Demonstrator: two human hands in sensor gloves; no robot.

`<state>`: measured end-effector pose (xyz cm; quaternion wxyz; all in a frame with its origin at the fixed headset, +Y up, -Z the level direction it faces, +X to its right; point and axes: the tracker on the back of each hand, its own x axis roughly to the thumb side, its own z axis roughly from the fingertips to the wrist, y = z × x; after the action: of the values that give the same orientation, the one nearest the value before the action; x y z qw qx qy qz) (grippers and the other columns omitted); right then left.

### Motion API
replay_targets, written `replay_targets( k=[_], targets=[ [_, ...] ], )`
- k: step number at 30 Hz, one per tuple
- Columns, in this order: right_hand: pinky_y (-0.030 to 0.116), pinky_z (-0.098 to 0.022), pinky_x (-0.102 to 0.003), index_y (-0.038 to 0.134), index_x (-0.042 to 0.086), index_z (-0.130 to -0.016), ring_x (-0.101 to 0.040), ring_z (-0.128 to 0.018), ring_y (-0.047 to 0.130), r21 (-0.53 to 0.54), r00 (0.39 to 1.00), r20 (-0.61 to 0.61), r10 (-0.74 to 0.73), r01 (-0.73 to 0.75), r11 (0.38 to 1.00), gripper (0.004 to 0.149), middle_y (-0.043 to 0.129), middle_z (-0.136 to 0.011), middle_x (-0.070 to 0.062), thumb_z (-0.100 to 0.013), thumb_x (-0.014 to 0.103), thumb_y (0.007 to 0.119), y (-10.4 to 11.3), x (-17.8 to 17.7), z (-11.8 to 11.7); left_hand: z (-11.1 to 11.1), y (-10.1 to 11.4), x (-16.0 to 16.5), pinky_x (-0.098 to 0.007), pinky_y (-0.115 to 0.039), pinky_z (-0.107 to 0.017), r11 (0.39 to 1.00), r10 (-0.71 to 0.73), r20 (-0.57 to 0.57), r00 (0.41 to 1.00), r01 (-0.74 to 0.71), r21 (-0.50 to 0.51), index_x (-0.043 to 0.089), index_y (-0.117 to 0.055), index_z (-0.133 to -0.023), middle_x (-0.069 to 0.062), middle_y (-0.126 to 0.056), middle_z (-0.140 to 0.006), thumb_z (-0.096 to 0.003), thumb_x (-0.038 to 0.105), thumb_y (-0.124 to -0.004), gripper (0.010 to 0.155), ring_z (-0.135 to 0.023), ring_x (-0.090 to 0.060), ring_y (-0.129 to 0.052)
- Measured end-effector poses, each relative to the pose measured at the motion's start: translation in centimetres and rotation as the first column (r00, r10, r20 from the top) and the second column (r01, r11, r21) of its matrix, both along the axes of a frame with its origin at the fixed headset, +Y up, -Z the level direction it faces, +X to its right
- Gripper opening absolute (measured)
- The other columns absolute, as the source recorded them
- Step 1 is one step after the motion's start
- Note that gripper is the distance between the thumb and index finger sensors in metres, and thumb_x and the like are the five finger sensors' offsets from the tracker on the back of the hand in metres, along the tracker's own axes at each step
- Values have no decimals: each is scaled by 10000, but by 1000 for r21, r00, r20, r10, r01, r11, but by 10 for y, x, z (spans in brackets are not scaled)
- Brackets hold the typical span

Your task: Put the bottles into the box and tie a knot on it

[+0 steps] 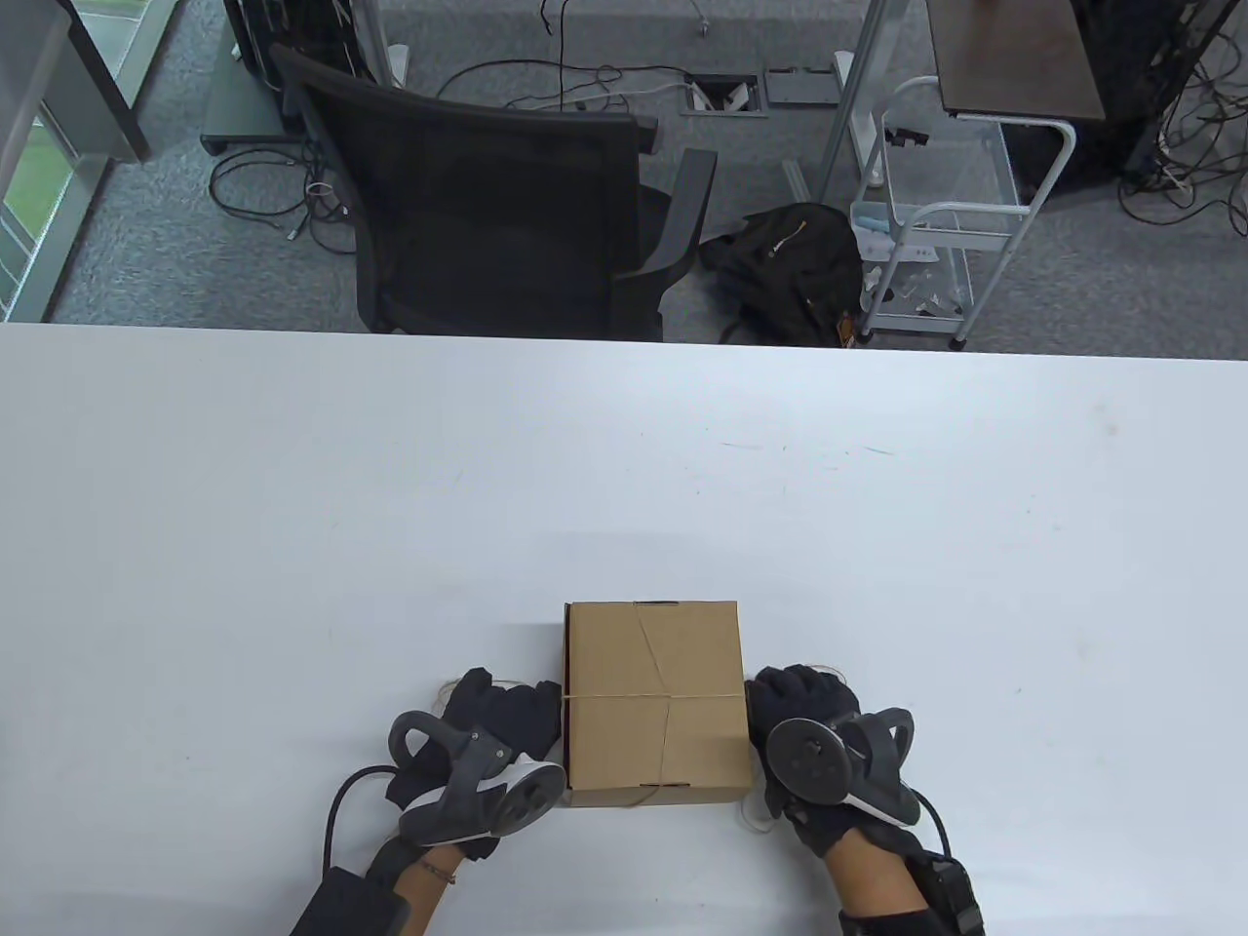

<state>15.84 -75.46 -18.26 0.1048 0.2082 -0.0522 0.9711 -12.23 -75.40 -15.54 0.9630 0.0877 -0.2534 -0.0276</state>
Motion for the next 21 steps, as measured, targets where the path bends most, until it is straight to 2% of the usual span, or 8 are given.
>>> replay_targets(
  k=[5,11,16,19,21],
  targets=[
    [608,-610,-700,895,26,-771,-514,-863,717,-48,997,-36,73,-75,996,392,832,-935,-191,-438,227,850,-8,-7,-2,-1,-3,2,-572,-858,-568,999,-11,2,1000,11,-41,87,-902,-878,-50,-1077,-582,-479,381,-852,498,-540,-328,-1164],
    [575,-622,-708,892,3,-765,-521,-876,689,-125,992,-58,114,-120,985,393,813,-948,-205,-436,214,855,-23,-13,-6,2,-6,8,-568,-864,-565,996,-47,8,999,47,-79,72,-910,-865,-48,-1079,-564,-474,381,-854,501,-523,-320,-1168],
    [574,-622,-705,901,-16,-749,-520,-865,706,-134,996,-58,74,-81,988,392,815,-941,-213,-424,200,858,-23,-14,-4,0,-8,1,-571,-863,-564,993,36,-13,999,-37,-116,71,-918,-855,-49,-1079,-560,-462,365,-861,494,-521,-321,-1167],
    [563,-622,-709,902,-36,-740,-520,-859,712,-155,999,-47,-20,12,988,391,818,-935,-219,-417,179,853,-19,-11,-3,-2,-5,-4,-573,-860,-569,989,68,-23,997,-71,-129,80,-917,-857,-44,-1077,-570,-458,363,-860,492,-532,-319,-1165],
    [560,-624,-708,893,-42,-744,-522,-863,702,-153,996,-40,-75,68,986,393,804,-944,-221,-416,169,841,-12,-7,-2,-3,0,-8,-578,-855,-572,981,143,-31,989,-146,-126,70,-911,-858,-48,-1073,-582,-462,354,-850,491,-542,-326,-1161]
  ],
)
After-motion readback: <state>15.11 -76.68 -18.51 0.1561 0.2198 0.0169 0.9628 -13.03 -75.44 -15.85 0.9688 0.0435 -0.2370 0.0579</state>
